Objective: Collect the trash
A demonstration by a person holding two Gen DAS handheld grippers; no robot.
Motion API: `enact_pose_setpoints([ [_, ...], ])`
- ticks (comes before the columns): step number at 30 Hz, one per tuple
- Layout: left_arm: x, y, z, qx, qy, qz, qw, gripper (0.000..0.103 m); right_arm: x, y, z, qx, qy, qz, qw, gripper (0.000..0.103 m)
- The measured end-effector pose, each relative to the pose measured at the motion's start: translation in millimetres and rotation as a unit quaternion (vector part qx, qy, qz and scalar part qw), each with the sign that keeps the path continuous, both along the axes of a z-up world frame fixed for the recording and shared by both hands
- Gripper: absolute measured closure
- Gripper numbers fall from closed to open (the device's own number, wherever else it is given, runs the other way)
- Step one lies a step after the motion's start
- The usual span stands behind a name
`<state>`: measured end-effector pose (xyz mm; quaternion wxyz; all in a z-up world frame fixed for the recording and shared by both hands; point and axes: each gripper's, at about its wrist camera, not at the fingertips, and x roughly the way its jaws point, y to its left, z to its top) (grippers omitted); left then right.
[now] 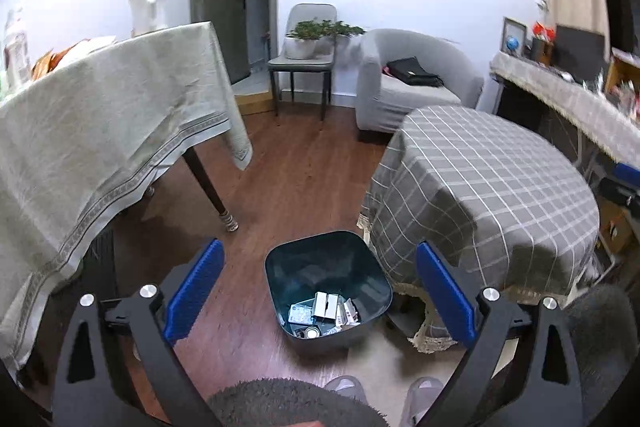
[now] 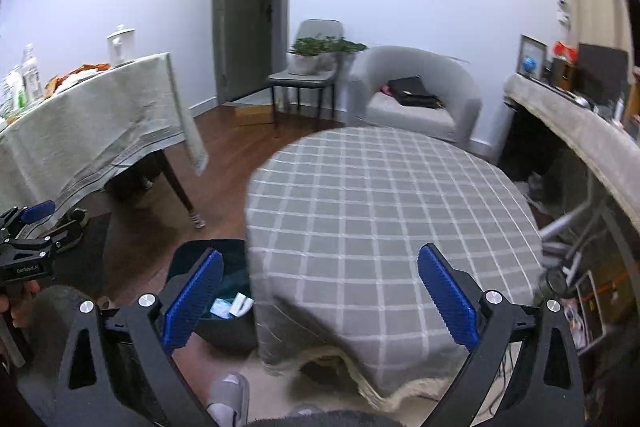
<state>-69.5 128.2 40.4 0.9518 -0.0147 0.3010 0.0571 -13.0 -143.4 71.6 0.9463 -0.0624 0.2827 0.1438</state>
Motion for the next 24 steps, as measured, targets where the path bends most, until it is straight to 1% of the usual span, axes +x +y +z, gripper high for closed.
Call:
enact_pose_setpoints([
  [3, 1, -8, -8, 0.011, 0.0, 0.002, 0.9999, 0.005, -3, -14, -10, 0.002, 0.002, -0.011, 1.0, 0.004],
  [9, 3, -9, -14, -0.007, -0.004, -0.003, 1.0, 0.005, -4, -22, -31, 0.0, 0.007, -0.011, 1.0, 0.004],
  [13, 6, -5, -21, -0.01, 0.01, 0.007, 0.9999, 0.005, -4, -21, -37, -0.003, 0.02, 0.011, 1.0, 0.004],
  [19, 6, 5, -25, -0.025, 0.016, 0.019, 0.9994, 0.005, -3, -26, -38, 0.011, 0.022, 0.011, 1.0, 0.004],
  [24, 7, 2, -26, -0.022, 0.021, 0.02, 0.9993, 0.005, -5, -20, -37, -0.002, 0.018, 0.016, 1.0, 0.004],
])
